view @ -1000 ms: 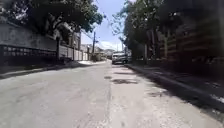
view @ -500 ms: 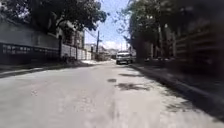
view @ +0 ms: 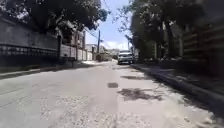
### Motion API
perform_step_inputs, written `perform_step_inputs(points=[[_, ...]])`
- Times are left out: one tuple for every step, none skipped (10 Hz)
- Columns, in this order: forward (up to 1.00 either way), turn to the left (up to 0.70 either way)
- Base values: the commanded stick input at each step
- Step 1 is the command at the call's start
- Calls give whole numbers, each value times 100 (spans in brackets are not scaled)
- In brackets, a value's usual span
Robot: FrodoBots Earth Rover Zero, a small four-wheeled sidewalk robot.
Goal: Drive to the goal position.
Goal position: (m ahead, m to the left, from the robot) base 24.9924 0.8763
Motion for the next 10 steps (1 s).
perform_step_inputs(points=[[99,0],[100,0],[99,0],[100,0],[100,0],[100,0],[100,0],[100,0],[100,0],[100,0]])
